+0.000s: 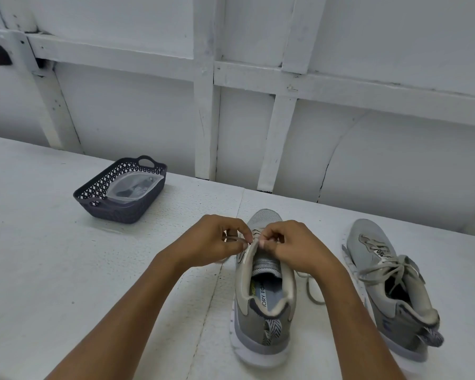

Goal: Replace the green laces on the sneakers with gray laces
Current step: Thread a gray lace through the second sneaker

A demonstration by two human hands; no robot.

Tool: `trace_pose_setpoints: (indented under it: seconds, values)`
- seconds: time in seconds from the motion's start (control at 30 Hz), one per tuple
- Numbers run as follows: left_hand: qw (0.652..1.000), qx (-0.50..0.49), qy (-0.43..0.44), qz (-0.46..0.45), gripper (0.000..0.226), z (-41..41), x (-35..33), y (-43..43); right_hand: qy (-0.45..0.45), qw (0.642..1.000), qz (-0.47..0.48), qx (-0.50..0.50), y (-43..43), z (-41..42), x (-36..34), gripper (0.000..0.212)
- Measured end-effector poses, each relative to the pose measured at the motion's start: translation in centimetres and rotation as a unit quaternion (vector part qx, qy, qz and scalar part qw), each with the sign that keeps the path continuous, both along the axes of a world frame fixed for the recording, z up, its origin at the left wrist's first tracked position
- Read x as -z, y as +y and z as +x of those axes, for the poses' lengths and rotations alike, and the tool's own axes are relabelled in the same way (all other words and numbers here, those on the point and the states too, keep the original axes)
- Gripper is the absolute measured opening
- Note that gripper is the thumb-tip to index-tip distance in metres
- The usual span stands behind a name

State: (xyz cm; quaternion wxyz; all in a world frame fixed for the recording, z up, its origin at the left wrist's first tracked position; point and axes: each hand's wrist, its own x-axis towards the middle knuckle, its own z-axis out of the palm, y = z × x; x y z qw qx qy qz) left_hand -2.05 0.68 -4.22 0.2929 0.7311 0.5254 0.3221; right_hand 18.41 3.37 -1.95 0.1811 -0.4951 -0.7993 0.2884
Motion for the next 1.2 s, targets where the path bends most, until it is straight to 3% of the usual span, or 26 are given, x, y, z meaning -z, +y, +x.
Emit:
trace_pose_setpoints:
  seconds: [0.23, 0.37, 0.5, 0.67, 0.8, 1.07, 1.2]
  values:
    - [0.984, 0.025, 0.139, 0.113, 0.016, -0.2, 0.0, 0.1, 0.099, 0.994, -0.043, 0.029, 0.0, 0.0, 0.6, 0.007]
    - [0.975, 0.031, 0.17, 0.143, 0.016, -0.2, -0.1, 0.2, 0.095, 0.995, -0.021, 0.006, -0.3, 0.3, 0.7, 0.014]
    - [0.979, 0.034, 0.159, 0.125, 0.013, 0.0, -0.4, 0.4, 0.092, 0.996, -0.012, 0.017, -0.2, 0.2, 0.9, 0.011]
    - [0.994, 0.013, 0.111, 0.015, 0.011, 1.0, -0.9, 0.3, 0.086, 0.994, -0.059, 0.028, 0.1, -0.2, 0.9, 0.016]
    - [0.997, -0.012, 0.046, -0.055, 0.015, 1.5, -0.9, 0.3, 0.116, 0.988, -0.088, 0.056, 0.4, -0.4, 1.0, 0.008]
    - [0.999, -0.028, 0.033, -0.012, 0.014, 1.0, -1.2, 0.2, 0.131, 0.989, -0.075, 0.011, 0.1, 0.2, 0.6, 0.014]
    - [0.998, -0.029, 0.014, -0.049, 0.012, 1.2, -1.3, 0.4, 0.153, 0.982, -0.107, 0.04, 0.2, 0.0, 1.1, 0.017]
